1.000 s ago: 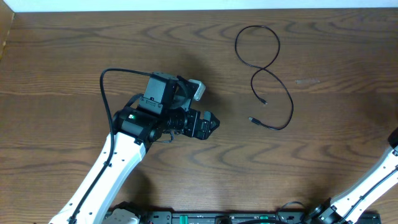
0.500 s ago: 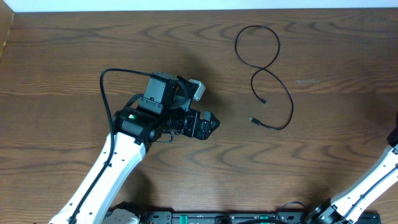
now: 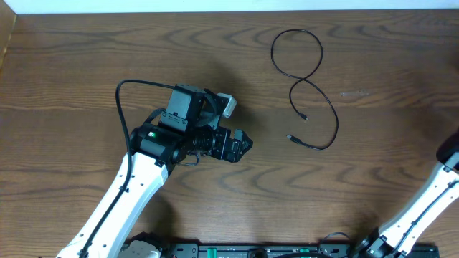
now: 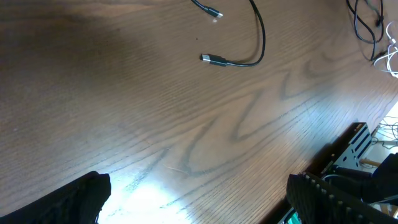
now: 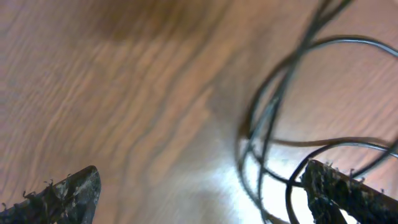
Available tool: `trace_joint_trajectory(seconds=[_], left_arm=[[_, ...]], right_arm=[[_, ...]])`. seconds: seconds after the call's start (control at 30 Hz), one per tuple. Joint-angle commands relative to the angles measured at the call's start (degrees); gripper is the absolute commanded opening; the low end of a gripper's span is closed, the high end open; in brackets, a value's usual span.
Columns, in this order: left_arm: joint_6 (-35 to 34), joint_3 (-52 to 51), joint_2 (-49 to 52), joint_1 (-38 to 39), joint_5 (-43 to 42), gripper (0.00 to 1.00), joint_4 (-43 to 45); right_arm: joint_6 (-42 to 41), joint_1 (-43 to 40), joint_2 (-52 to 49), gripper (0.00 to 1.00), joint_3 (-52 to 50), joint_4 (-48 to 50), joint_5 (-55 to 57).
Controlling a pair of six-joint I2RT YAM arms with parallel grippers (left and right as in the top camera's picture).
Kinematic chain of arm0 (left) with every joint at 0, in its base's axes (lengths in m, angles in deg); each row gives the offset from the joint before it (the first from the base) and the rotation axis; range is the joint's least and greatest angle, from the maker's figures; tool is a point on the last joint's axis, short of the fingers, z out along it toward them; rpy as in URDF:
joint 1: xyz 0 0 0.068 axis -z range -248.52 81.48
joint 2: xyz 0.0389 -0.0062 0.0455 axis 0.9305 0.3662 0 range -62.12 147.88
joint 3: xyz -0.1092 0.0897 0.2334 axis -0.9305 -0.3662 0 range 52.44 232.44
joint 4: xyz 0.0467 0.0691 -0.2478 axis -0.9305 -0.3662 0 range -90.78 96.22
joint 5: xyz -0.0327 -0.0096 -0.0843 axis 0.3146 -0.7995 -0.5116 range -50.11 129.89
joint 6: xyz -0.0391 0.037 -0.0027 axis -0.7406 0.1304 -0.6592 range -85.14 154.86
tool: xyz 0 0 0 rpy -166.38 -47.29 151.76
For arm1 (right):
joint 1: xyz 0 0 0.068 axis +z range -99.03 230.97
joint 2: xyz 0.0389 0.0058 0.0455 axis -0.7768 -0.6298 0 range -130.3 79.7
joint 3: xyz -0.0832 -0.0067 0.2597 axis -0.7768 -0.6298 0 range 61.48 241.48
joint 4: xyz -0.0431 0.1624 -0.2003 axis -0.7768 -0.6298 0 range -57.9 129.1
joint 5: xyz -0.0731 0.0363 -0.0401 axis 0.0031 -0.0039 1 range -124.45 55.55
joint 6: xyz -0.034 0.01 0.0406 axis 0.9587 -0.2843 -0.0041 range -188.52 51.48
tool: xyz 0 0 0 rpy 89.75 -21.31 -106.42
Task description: Untangle cables
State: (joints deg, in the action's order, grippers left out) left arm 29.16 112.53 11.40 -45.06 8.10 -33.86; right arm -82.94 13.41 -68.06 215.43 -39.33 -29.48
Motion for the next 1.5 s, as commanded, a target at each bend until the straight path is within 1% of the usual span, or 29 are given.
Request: trace_joint_trajectory(seconds=[0.0, 0.23, 0.53, 0.63, 0.77, 0.87, 0.97, 1.03, 1.23, 1.3, 1.33, 1.47], left_arm=[[0.98, -0.31, 0.11, 0.13, -0.52, 0.96, -0.13], [0.98, -0.33, 0.11, 0.13, -0.52, 0.96, -0.17], [0.98, -0.33, 0.11, 0.15, -0.55, 0.96, -0.63], [0.98, -0.33, 0.11, 0.15, -0.55, 0.96, -1.03], [1.01, -0.46, 0.11, 0.13, -0.52, 0.96, -1.86], [1.01, -0.90, 0.11, 0.13, -0.50, 0.96, -1.88], [1.18, -0.96, 0.11, 0.13, -0.46, 0.96, -1.57], [1.42, -0.96, 0.09, 0.13, 0.87, 0.96, -0.22], [0.46, -0.96, 0.09, 0.13, 5.38, 0.96, 5.33], [-1.51, -0.96, -0.04, 0.09, 8.48, 0.96, 6.38], [-2.93, -0.96, -0.31, 0.09, 11.98, 0.96, 6.40], [-4.52, -0.96, -1.79, 0.09, 18.93, 0.96, 5.73]], right_arm=[[-0.37, 2.75, -2.08, 0.99, -0.52, -0.31, 2.71], [-0.35, 3.80, -5.99, 0.99, -0.59, -4.26, 1.90], [-0.42, 3.10, -5.09, 0.99, -0.50, -8.52, 2.45], [-2.36, 3.10, -4.11, 0.99, -0.50, -9.97, 2.60], [-2.25, 3.43, -1.51, 0.99, -0.50, -10.60, 2.36], [-0.66, 3.91, 1.51, 0.99, -0.48, -10.14, 1.53], [1.25, 4.33, 5.40, 0.99, -0.48, -9.09, -2.93], [2.97, 4.87, 9.03, 0.99, -0.48, -8.81, -6.10], [3.45, 7.06, 17.27, 0.99, -0.48, -10.91, -6.95], [4.31, 8.17, 19.76, 0.99, -0.50, -11.69, -7.37], [5.09, 8.98, 21.16, 0.99, -0.50, -11.89, -7.98], [7.06, 12.41, 24.72, 0.99, -0.52, -11.98, -8.39]])
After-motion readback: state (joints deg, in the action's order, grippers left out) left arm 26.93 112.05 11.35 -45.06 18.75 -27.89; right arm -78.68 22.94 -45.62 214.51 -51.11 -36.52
